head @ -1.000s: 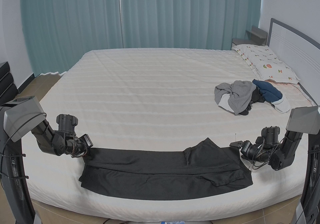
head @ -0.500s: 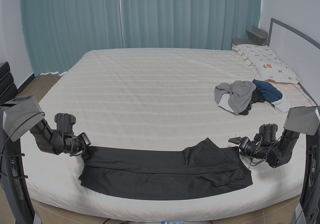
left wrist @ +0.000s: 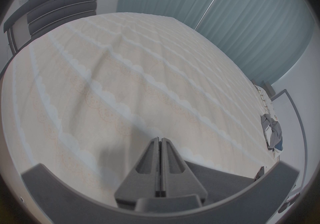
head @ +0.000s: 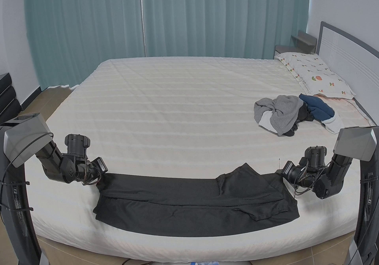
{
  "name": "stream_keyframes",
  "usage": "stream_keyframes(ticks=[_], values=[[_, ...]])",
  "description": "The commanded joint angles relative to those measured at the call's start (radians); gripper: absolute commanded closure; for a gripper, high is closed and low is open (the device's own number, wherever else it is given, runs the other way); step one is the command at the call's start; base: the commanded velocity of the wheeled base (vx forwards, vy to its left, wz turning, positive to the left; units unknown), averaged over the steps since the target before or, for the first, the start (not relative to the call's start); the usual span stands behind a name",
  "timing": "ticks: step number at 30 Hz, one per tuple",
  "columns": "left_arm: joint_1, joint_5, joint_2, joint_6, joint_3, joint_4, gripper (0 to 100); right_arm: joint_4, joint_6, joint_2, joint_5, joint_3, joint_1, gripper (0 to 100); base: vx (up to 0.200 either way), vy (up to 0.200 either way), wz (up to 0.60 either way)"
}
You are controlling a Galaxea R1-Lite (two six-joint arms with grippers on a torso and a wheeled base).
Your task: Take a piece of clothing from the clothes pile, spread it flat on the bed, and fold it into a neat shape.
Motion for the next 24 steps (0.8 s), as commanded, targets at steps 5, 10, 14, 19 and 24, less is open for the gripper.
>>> stream_keyframes(ticks=[5, 10, 14, 19, 24], values=[[0.002, 0.000, 0.000, 0.001, -0.001, -0.003, 100, -0.063, 0.004, 0.008, 0.000, -0.011, -0.009, 100, 0.000, 0.000, 0.00], [0.002, -0.002, 0.002, 0.001, -0.005, -0.004, 100, -0.088, 0.004, 0.027, -0.004, -0.013, -0.009, 100, 0.000, 0.000, 0.00], [0.002, -0.003, 0.002, 0.000, -0.007, 0.002, 100, -0.086, 0.001, 0.036, -0.015, -0.013, -0.007, 100, 0.000, 0.000, 0.00], [0.002, -0.005, -0.003, -0.002, -0.002, 0.006, 0, -0.088, -0.001, 0.034, -0.015, -0.003, -0.009, 0, 0.000, 0.000, 0.00], [0.003, -0.011, -0.011, -0.011, -0.007, 0.006, 0, -0.125, -0.001, -0.045, -0.009, 0.049, -0.033, 0, 0.000, 0.000, 0.00]])
